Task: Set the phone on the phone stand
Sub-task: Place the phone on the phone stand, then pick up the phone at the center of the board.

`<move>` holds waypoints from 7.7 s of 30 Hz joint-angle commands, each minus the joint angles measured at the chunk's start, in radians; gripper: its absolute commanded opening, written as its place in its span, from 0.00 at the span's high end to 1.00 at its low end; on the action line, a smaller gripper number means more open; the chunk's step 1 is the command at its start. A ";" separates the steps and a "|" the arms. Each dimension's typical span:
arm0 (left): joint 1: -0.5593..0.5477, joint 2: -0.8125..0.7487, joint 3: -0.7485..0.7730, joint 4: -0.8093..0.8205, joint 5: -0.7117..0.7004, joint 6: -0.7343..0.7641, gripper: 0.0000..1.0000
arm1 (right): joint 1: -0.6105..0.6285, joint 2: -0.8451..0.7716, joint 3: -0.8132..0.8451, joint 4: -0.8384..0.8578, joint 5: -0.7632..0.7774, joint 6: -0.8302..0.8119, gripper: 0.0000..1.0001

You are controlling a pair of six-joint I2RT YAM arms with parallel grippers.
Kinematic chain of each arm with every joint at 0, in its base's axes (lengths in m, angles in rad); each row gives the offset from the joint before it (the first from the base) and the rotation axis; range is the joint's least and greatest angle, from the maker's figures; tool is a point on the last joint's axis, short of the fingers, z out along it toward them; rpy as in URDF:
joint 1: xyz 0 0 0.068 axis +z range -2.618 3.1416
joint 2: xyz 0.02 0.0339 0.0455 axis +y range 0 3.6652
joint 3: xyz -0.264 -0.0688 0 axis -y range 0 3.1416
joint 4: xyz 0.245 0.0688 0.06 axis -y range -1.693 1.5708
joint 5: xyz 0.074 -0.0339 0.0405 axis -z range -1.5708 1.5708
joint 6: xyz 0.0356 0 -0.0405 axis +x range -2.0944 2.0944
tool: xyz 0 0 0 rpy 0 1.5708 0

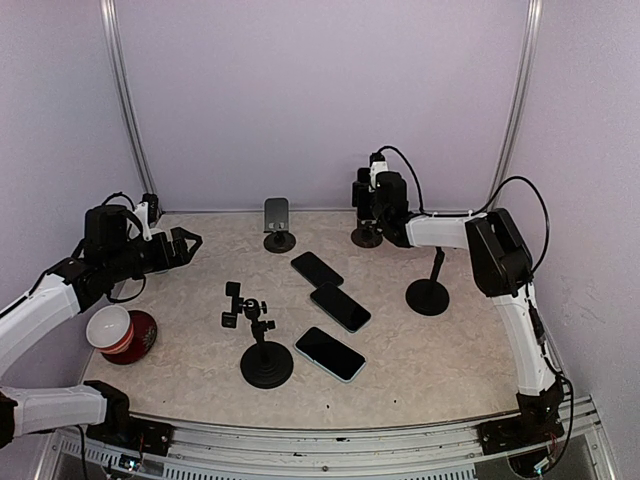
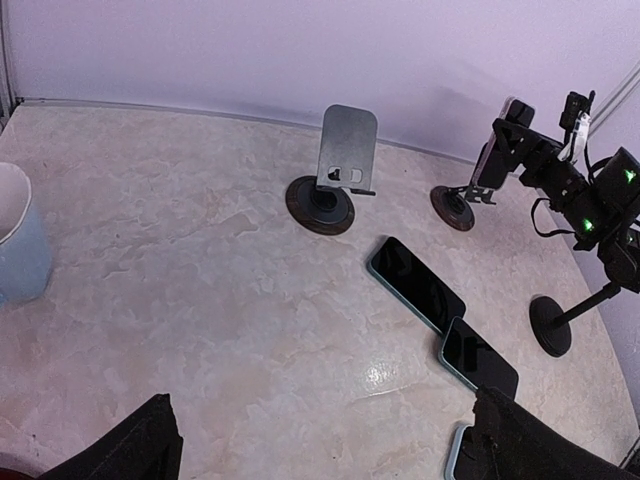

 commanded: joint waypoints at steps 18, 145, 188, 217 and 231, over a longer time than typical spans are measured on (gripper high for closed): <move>0.005 -0.007 -0.011 0.028 0.021 -0.002 0.01 | -0.010 -0.001 -0.060 0.065 -0.033 0.032 0.36; -0.279 0.055 0.185 -0.190 -0.484 -0.108 0.01 | -0.022 -0.296 -0.052 -0.503 -0.675 0.353 0.00; -0.682 0.051 0.260 -0.362 -0.789 -0.327 0.01 | 0.384 -0.710 -0.683 -0.748 -0.532 -0.051 0.04; -0.680 0.057 0.195 -0.330 -0.894 -0.289 0.01 | 0.532 -0.624 -0.743 -0.829 -0.442 0.084 0.03; -0.677 0.025 0.171 -0.346 -0.922 -0.284 0.01 | 0.565 -0.559 -0.738 -0.824 -0.418 0.124 0.00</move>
